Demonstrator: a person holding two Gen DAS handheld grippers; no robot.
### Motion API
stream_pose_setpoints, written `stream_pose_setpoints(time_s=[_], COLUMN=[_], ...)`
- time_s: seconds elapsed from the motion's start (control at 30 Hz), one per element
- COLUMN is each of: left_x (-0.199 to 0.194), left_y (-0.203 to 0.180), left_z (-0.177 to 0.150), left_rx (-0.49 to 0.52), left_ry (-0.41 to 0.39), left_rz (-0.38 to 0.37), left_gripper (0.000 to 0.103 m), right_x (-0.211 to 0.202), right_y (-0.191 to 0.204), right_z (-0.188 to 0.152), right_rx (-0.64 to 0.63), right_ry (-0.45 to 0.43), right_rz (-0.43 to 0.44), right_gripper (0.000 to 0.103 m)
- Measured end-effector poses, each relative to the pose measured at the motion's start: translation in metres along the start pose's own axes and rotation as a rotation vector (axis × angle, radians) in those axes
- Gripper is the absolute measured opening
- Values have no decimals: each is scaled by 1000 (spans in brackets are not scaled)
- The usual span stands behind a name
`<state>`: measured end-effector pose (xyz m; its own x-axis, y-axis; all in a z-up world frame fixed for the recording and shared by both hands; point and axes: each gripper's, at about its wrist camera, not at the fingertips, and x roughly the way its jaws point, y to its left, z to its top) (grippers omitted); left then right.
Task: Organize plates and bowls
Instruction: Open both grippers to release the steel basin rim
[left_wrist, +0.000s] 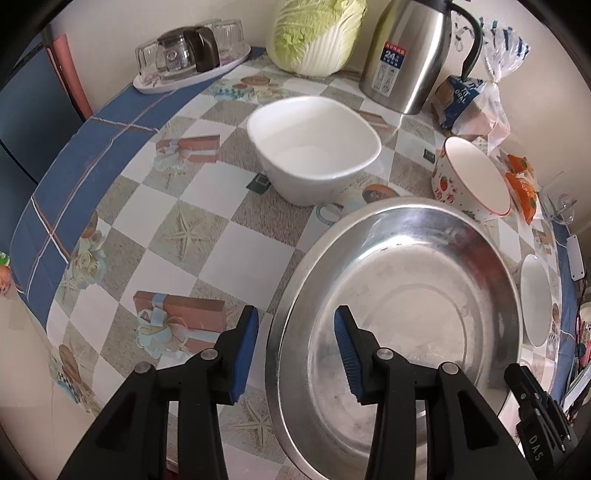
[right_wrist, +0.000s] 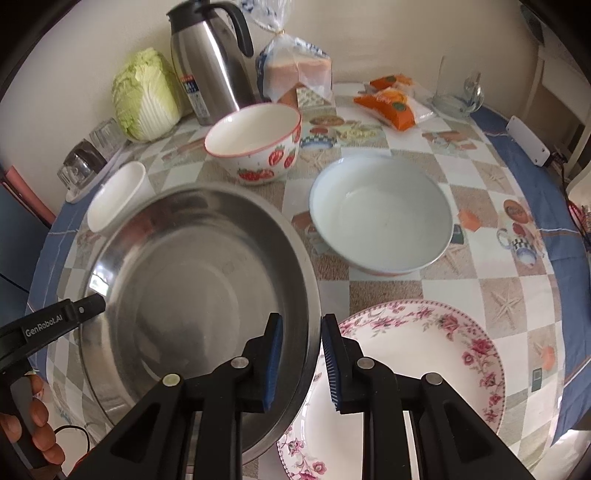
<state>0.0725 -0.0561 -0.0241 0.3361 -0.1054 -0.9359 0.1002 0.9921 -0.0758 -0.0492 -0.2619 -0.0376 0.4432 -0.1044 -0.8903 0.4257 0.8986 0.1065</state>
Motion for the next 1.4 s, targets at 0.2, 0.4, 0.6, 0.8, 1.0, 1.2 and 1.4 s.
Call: stream_pose_setpoints(time_s=[0.2, 0.4, 0.6, 0.8, 1.0, 1.2, 1.4], left_x=[-6, -6, -7, -7, -11, -37, -66], left_y=[-2, -8, -12, -9, -2, -3, -16], left_z=[0, -2, -3, -2, 0, 1, -7], left_rx=[24, 65, 109, 103, 70, 54, 86], left_ry=[-13, -17, -44, -65, -91, -250, -373], left_rz=[7, 24, 64, 89, 93, 31, -65], left_gripper=[55, 80, 84, 96, 96, 96, 96], right_x=[-11, -12, -13, -12, -11, -19, -44], right_y=[-3, -2, -1, -6, -10, -14, -24], right_z=[3, 4, 4, 5, 5, 6, 5], right_rx=[21, 21, 14, 44, 72, 78, 119], right_ry=[-42, -53, -65, -75, -72, -113, -204], right_rz=[-3, -6, -1, 7, -4, -20, 0], right_gripper=[28, 57, 77, 103, 103, 103, 103])
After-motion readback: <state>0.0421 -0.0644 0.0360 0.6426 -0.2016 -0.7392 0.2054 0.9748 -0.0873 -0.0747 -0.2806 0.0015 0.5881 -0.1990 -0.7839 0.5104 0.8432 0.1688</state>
